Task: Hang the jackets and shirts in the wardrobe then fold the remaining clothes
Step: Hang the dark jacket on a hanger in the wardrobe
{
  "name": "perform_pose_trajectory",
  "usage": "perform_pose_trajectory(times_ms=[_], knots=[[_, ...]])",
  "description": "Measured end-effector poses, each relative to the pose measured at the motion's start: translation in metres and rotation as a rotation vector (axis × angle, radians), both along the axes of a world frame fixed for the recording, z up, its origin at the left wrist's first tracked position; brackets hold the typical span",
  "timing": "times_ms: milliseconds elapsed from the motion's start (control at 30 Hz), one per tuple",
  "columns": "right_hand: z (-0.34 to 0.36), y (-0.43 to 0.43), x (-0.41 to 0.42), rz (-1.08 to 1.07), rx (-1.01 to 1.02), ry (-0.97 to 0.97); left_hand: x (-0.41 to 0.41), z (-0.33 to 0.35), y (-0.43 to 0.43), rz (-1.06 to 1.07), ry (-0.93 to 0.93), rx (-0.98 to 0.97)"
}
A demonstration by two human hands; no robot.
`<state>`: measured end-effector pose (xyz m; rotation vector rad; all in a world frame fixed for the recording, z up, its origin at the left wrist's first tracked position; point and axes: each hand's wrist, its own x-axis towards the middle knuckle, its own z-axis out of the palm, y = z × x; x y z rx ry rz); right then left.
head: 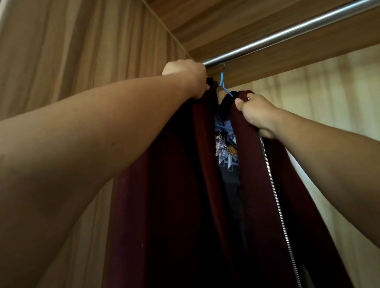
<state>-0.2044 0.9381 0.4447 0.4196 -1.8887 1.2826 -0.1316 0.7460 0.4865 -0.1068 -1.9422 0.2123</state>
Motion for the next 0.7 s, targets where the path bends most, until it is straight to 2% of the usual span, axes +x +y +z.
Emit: perform_pose_trajectory(times_ms=[267, 467, 667, 700], knots=[[0.009, -0.014, 0.002, 0.085, -0.034, 0.023, 0.017, 0.001, -0.018, 0.031, 0.019, 0.021], [-0.039, -0.019, -0.003, 0.079, -0.088, 0.015, 0.021, -0.035, -0.022, 0.041, -0.012, -0.004], [-0.076, -0.016, 0.008, -0.039, -0.091, 0.073, 0.028, -0.056, -0.03, 0.084, 0.14, 0.027], [-0.082, -0.014, 0.009, -0.043, -0.105, 0.08, 0.028, -0.066, -0.03, 0.016, 0.159, 0.06]])
